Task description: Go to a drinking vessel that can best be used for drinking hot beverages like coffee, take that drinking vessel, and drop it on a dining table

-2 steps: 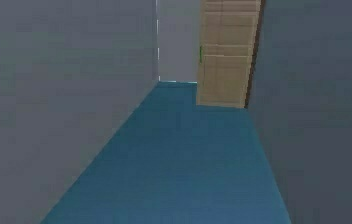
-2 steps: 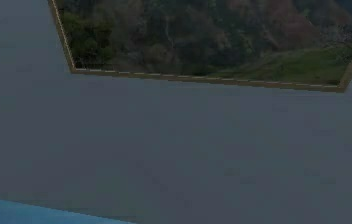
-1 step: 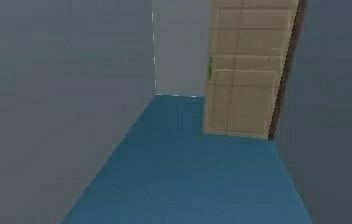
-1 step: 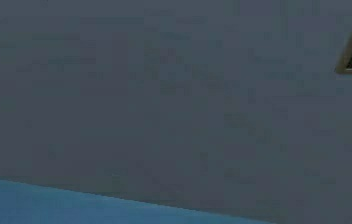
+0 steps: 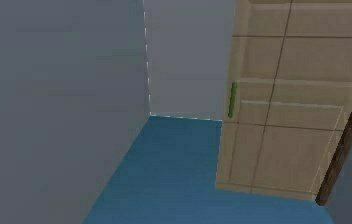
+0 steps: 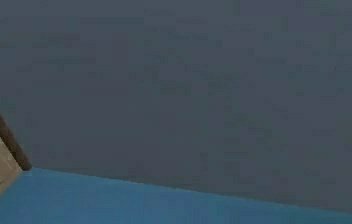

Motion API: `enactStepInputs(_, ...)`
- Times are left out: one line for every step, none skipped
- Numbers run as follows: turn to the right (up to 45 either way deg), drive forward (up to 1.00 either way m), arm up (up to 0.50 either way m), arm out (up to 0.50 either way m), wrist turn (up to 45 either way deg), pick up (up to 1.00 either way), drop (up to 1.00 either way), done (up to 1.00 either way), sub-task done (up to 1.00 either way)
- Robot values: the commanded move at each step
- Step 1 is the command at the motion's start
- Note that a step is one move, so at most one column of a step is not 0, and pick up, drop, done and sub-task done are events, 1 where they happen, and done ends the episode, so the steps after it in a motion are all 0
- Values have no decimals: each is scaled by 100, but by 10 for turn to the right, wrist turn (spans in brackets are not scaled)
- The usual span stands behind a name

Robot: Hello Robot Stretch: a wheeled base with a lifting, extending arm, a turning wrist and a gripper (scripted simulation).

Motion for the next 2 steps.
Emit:
enactStepInputs(-30,0,0,0,0,0,0,0,0)
enactStepInputs(0,100,0,0,0,0,0,0,0)
